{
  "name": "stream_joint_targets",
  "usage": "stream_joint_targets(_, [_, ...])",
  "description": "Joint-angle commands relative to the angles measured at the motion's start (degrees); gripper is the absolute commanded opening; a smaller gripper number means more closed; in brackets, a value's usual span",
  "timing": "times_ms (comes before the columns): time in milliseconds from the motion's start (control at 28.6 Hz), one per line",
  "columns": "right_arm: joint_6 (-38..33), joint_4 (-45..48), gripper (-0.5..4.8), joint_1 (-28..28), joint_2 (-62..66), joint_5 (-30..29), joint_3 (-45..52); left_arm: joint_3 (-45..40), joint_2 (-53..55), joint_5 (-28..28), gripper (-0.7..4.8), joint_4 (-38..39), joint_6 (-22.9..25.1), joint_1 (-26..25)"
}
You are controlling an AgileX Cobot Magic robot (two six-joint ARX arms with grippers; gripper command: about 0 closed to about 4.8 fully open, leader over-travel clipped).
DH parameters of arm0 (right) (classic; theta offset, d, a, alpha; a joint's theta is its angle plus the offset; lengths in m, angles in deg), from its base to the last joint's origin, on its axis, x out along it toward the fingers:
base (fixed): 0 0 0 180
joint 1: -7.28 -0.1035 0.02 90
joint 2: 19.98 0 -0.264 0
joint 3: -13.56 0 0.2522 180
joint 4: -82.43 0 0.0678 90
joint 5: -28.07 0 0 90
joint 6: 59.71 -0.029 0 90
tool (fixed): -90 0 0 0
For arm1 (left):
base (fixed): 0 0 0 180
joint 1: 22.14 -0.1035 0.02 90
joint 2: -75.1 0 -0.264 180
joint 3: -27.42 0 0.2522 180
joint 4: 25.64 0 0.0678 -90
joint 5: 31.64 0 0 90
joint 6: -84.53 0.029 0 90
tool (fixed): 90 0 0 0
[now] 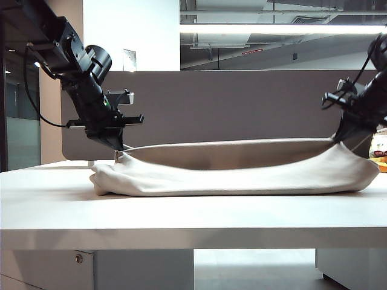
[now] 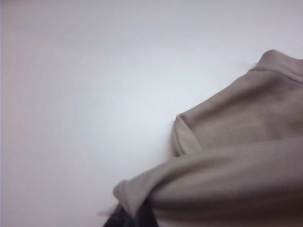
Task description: Fold the bottom side of the T-shirt horizontally towards the center, about one-third of the way, then fold the sleeve back towards the center, creating a straight line along the edge of the T-shirt, and finally fold the bottom of the T-shirt up towards the top, creating a neat rectangle.
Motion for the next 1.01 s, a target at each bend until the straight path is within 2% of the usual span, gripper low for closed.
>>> stream_joint_targets(35, [-0.17, 1.92, 2.49, -0.17, 0.74, -0.79, -0.28, 0.33, 0.13, -0.11, 2.45, -2.27, 0.09, -0.13])
stream_joint_targets(105, [-0.17, 2.8, 4.09, -0.17, 1.05, -0.85, -0.28, 0.33, 0.13, -0.48, 4.21, -3.58, 0.31, -0.13])
stream_joint_targets(140, [-0.17, 3.54, 4.67, -0.17, 1.11, -0.85, -0.28, 0.33, 0.13, -0.52, 4.79, -4.39, 0.61, -0.13])
stream_joint_targets(315, [-0.22, 10.25, 4.79, -0.17, 0.9, -3.23, -0.33, 0.35, 0.0, -0.9, 4.79, -7.15, 0.94, -0.13])
stream_joint_targets(455, [-0.98, 8.66, 4.79, -0.15, -0.26, -3.02, -0.35, 0.33, -0.9, -0.9, 4.79, -4.35, -2.75, -0.24])
stream_joint_targets(490, [-1.05, 7.5, 4.18, -0.11, -0.59, -3.04, -0.35, 0.33, -1.29, -0.85, 4.51, -3.39, -3.72, -0.42])
stream_joint_targets(524, [-1.03, 6.21, 3.03, 0.02, -0.96, -3.04, -0.35, 0.33, -1.68, -0.85, 3.84, -2.58, -3.98, -0.44])
stream_joint_targets(559, [-1.01, 4.63, 1.4, 0.22, -1.31, -3.15, -0.35, 0.31, -2.27, -0.85, 2.96, -1.51, -3.87, -0.5])
stream_joint_targets(594, [-1.01, 3.69, 0.38, 0.31, -1.51, -3.34, -0.35, 0.31, -2.73, -0.83, 2.33, -0.81, -3.85, -0.63])
stream_joint_targets(629, [-1.01, 2.84, -0.14, 0.57, -1.75, -4.26, -0.35, 0.31, -3.3, -0.63, 1.81, -0.22, -3.78, -0.81])
stream_joint_targets(664, [-1.03, 2.12, -0.05, 0.96, -1.97, -5.95, -0.33, 0.24, -4.07, -0.66, 1.23, 0.26, -3.61, -0.83])
stream_joint_targets(734, [-1.01, 0.72, -0.05, 1.09, -2.56, -7.39, -0.33, 0.2, -5.51, -0.66, 0.48, 0.85, -3.61, -0.87])
stream_joint_targets(839, [-0.2, -2.8, -0.05, 1.44, -4.15, -7.39, -0.26, 0.17, -8.46, -0.66, 0.2, 2.4, -3.41, -0.85])
stream_joint_targets(1014, [2.97, -5.88, -0.05, 1.2, -9.29, -7.74, 2.6, -1.81, -14.14, -0.22, 0.16, 3.52, -3.21, -0.76])
